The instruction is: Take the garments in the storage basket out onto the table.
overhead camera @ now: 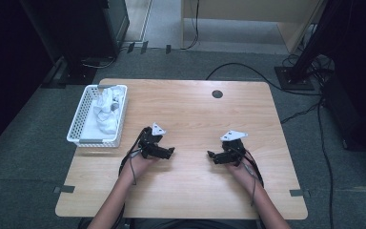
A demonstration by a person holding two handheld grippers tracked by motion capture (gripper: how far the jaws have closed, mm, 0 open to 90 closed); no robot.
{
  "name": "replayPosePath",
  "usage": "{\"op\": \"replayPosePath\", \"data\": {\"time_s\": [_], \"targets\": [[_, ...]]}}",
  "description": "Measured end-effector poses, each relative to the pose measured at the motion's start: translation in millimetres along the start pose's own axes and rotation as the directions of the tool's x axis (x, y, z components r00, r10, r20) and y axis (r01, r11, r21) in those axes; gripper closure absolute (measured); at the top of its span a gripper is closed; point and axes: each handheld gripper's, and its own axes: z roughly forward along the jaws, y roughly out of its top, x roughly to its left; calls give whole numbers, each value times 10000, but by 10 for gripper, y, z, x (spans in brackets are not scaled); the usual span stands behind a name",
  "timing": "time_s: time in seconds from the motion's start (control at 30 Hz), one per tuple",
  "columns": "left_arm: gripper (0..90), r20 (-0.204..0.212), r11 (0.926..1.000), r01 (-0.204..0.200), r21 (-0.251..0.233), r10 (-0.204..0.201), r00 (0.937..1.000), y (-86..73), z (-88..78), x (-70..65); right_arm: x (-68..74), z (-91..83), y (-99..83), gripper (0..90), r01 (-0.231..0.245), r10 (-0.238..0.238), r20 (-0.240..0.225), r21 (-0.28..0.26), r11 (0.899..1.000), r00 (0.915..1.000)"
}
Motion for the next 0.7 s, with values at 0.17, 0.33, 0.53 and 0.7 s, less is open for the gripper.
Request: {"op": "replayPosePath", "data": {"time_s": [0.17, 0.33, 0.53, 0.7], "targets": [[96, -48, 10000, 89, -8, -89, 9999, -3, -18, 26, 0, 0, 0, 123, -1, 1, 1, -1, 10000, 10000], [96, -86, 9998, 180, -43, -180, 9998, -5, -46, 65, 1, 0, 0, 124, -8, 8, 0, 2, 10000, 10000], [96, -189, 9995, 236, -185, -240, 9995, -4, -68, 88, 0, 0, 0, 124, -5, 5, 0, 0, 10000, 10000], [96, -271, 9989, 314, -343, -323, 9991, 2, -84, 105, 0, 0, 0, 123, -4, 4, 0, 1, 10000, 10000]]}}
